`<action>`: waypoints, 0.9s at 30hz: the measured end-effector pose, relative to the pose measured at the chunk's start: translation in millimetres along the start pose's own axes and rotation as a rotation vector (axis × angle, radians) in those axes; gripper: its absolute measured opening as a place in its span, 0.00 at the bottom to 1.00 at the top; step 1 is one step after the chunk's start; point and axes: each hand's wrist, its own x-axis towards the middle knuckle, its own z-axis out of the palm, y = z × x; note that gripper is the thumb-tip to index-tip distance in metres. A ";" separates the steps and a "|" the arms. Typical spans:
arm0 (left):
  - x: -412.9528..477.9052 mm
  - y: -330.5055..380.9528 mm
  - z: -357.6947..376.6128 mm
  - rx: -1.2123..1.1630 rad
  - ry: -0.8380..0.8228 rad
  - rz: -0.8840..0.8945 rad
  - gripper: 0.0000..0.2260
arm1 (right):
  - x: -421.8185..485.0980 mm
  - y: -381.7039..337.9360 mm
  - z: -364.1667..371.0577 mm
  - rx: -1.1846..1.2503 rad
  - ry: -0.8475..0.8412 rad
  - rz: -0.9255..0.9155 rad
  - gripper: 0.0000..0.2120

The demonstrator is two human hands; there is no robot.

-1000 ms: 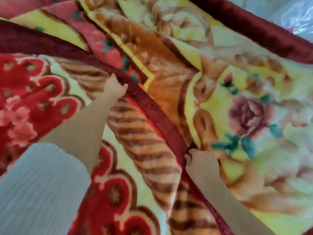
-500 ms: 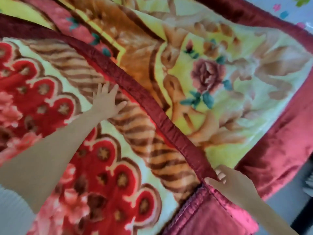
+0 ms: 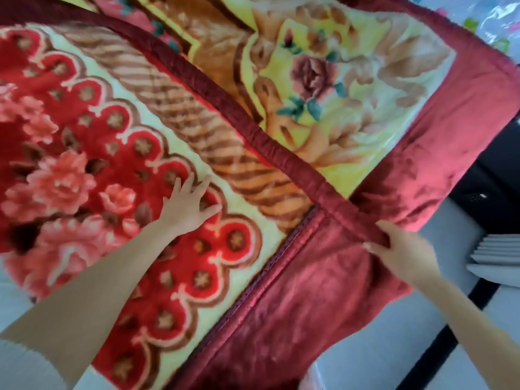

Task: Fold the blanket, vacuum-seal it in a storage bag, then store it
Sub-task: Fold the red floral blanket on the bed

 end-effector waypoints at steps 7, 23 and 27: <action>-9.7 5.0 26.0 0.088 0.092 -0.075 0.33 | 24.5 7.0 59.3 -0.223 -0.150 0.000 0.12; 20.4 167.3 14.7 0.166 0.103 0.059 0.35 | 133.1 111.8 -20.1 0.461 0.177 0.252 0.21; 66.9 233.6 19.3 0.521 0.117 0.518 0.27 | 222.8 172.7 -70.0 0.682 0.222 0.443 0.28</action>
